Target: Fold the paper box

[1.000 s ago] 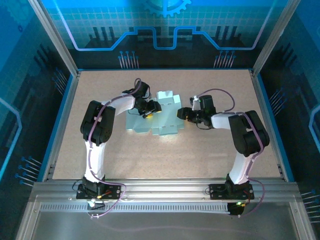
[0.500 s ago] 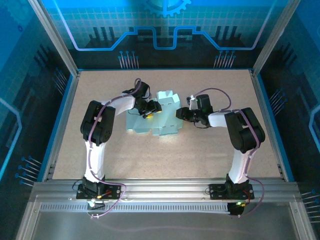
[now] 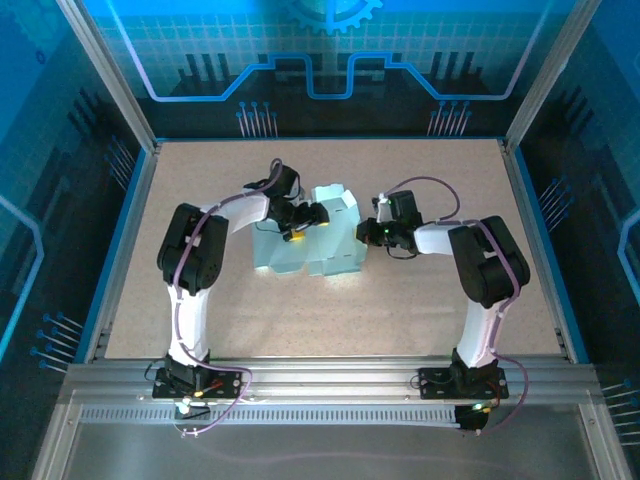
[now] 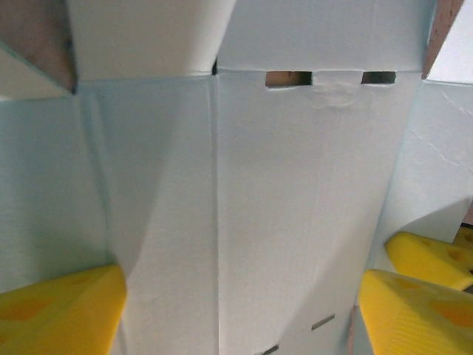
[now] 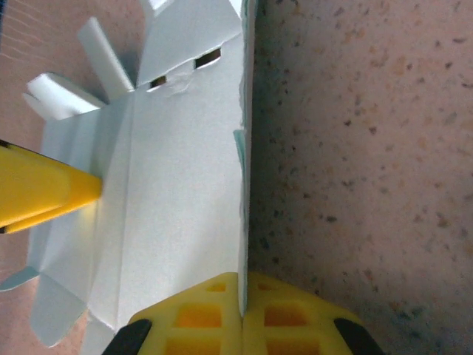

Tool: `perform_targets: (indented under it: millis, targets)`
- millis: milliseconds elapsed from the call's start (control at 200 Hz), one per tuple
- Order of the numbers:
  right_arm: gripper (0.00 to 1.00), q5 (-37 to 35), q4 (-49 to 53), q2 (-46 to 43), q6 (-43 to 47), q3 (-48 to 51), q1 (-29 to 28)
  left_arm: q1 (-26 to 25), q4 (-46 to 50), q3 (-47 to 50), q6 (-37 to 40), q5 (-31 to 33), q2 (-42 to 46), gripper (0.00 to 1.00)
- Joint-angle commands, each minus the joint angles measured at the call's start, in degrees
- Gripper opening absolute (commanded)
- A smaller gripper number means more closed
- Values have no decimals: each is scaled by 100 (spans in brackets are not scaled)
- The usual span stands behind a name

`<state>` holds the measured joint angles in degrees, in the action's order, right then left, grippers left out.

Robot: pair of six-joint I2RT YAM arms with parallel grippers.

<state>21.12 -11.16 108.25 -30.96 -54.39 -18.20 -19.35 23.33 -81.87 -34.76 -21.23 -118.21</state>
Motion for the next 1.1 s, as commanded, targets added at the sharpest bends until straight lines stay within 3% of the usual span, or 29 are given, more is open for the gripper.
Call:
perform_targets:
  millis: [0,60,160,385,780,956,1096]
  targets:
    - [0,-420,826,-452,671,-124,-69,37,155,221,-73,374,559,93]
    - [0,-615,1291,-593,910,-201,-103,49,163,276,-83,538,731,99]
    - [0,-1202,2139,-802,1337,-371,-232,93,113,378,-109,645,932,99]
    - [0,-3574,3708,-828,1978,-1032,-898,125,-35,475,-211,646,1011,99]
    - [0,-6545,4355,-36,2047,-1829,-2008,134,-31,531,-189,639,984,99]
    - [0,-7082,4660,383,2017,-2198,-2250,139,-56,546,-185,602,993,99]
    - [0,-6480,4448,144,1902,-2081,-2149,143,-21,530,-150,594,1008,99]
